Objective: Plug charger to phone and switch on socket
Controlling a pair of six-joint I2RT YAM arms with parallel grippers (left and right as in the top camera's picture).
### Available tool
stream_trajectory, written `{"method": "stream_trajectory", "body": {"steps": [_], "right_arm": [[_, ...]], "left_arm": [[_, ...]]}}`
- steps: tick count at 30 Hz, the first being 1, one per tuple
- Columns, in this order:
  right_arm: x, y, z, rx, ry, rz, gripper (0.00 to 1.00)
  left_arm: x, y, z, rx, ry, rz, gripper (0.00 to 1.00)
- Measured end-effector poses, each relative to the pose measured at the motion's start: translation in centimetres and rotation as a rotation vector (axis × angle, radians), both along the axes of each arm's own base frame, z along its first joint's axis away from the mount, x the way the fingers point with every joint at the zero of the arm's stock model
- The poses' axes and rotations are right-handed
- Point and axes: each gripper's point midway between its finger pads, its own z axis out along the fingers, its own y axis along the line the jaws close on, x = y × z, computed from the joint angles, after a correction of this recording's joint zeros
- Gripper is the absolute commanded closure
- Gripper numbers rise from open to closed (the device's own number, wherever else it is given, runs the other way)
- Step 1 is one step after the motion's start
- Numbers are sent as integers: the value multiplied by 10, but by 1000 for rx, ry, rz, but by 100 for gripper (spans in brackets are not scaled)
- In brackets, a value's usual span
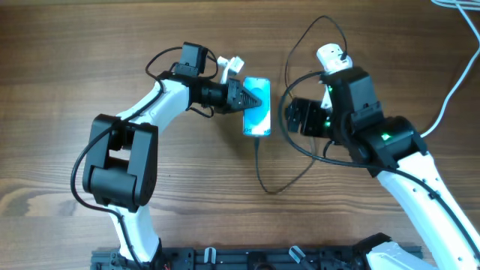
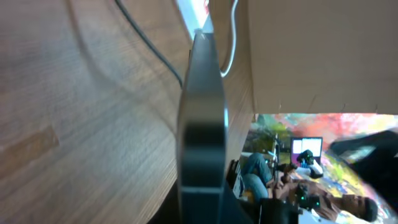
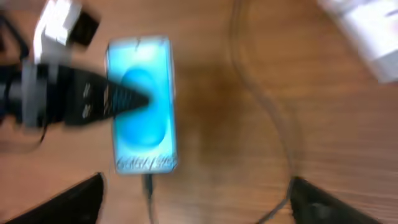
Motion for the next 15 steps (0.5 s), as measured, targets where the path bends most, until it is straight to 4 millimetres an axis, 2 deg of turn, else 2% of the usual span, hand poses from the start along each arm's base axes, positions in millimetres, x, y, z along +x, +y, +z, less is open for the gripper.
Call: {"method": "stream_trajectory", "body": {"steps": [1, 2, 3, 5, 6, 10, 15], "right_arm": [[-10, 8, -14, 28, 56, 49, 24], [-18, 17, -23, 58, 99, 90, 33], [-26, 23, -40, 63, 159, 121, 36], [-38, 38, -50, 96, 210, 201, 47], [-44, 50, -54, 112, 226, 261, 47], [-54, 76, -51, 127, 205, 346, 48], [-47, 97, -42, 134, 122, 353, 49]], "left_arm": [[7, -1, 7, -37, -16, 11, 96], [11, -2, 15, -75, -26, 11, 96], [16, -3, 31, -153, -48, -3, 96], [19, -2, 43, -203, -52, -13, 96], [20, -1, 47, -223, -43, -13, 96], [21, 2, 54, -252, 9, -11, 96], [17, 1, 57, -270, 46, -23, 96]]}}
